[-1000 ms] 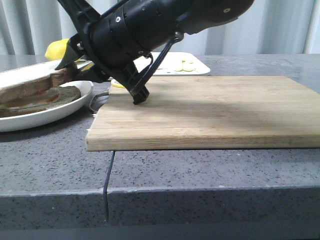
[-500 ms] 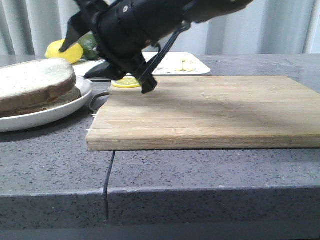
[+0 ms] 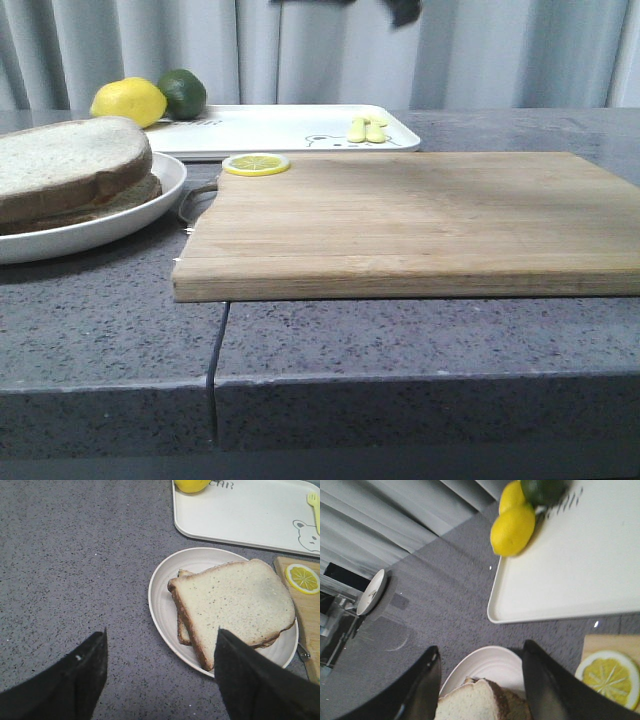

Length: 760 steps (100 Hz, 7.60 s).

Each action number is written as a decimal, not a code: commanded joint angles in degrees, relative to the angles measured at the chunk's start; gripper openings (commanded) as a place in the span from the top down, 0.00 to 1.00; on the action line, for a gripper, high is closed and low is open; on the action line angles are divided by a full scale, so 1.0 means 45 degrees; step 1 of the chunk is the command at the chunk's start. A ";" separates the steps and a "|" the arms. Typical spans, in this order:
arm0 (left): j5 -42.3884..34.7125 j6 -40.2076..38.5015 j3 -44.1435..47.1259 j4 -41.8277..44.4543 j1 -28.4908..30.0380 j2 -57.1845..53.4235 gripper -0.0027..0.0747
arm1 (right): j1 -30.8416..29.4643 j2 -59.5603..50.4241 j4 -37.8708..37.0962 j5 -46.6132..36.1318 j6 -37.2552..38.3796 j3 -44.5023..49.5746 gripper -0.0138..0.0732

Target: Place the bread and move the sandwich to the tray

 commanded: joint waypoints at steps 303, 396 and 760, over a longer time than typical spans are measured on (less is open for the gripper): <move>-0.2491 -0.0729 -0.0453 -0.0003 0.0015 0.3348 0.41 | -0.4128 -1.4200 -1.7823 -0.0988 0.8028 0.9621 0.40; -0.4266 -0.0808 -0.0453 -0.1315 0.0015 0.7260 0.41 | -0.4128 -1.4200 -1.7823 -0.0978 0.8028 0.9621 0.40; 0.0306 0.2094 -1.3461 -1.0307 0.0015 1.6902 0.99 | -0.4128 -1.4200 -1.7811 -0.0953 0.8028 0.9621 0.40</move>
